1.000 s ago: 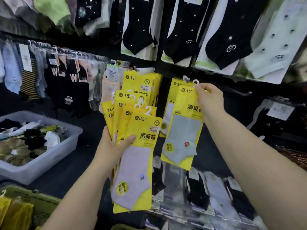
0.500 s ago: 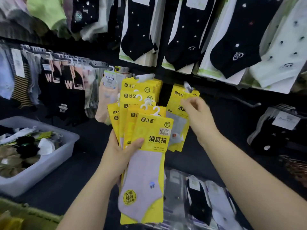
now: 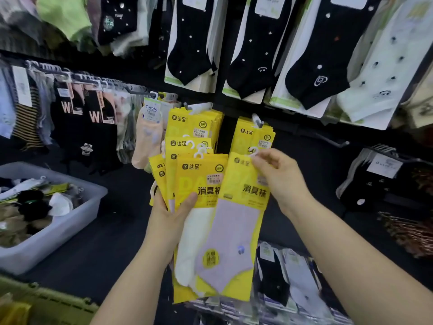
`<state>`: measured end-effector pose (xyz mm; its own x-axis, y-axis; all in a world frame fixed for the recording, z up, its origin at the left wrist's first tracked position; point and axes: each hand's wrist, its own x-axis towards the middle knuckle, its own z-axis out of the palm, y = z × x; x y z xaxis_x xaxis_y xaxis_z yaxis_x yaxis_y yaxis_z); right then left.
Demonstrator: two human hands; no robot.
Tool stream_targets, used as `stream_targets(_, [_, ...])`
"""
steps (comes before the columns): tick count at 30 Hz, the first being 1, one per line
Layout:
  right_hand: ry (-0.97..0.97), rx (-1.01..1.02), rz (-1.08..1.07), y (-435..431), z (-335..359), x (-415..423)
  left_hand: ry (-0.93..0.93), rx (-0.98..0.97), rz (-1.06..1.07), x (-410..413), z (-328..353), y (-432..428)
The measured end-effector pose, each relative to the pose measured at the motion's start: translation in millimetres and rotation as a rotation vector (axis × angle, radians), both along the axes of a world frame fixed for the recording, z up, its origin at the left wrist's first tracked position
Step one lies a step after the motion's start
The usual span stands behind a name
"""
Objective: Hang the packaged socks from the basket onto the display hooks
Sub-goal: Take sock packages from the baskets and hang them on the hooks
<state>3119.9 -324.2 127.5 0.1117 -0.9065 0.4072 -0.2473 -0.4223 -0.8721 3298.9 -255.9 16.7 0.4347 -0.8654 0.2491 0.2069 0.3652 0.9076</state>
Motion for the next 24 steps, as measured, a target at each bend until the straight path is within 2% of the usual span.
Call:
stream_targets(4, [-0.061, -0.063, -0.222, -29.3, 15.6, -11.5, -0.124, 0.047, 0.078, 15.0, 2.0, 1.0])
stream_targets(8, [0.023, -0.167, -0.256, -59.7, 39.8, 3.8, -0.152, 0.056, 0.076, 20.8, 3.1, 1.0])
stream_targets(12, [0.088, -0.109, -0.27, -84.0, 41.0, 18.7, -0.17, 0.046, 0.056, 24.1, 5.4, 3.1])
stream_targets(15, [-0.018, -0.053, -0.343, -86.4, 32.9, 17.7, -0.172, 0.047, 0.055, 25.7, 3.7, 3.4])
stream_targets(17, [0.013, -0.13, -0.515, -74.1, 23.3, 14.3, -0.166, 0.051, 0.049, 25.2, 3.0, 1.8])
stream_targets(18, [0.029, -0.203, -0.535, -61.9, 17.3, 15.0, -0.154, 0.051, 0.041, 24.4, 2.7, 0.6])
stream_targets(20, [0.045, -0.221, -0.309, -33.8, 1.8, 22.2, -0.132, 0.044, 0.027, 21.0, 2.4, -1.4])
stream_targets(22, [0.095, -0.059, 0.007, -4.3, -13.7, 34.8, -0.111, 0.033, 0.009, 16.4, 2.3, -2.5])
stream_targets(24, [0.141, -0.005, 0.098, 10.1, -24.4, 42.3, -0.077, 0.022, -0.027, 11.6, 1.7, -2.5])
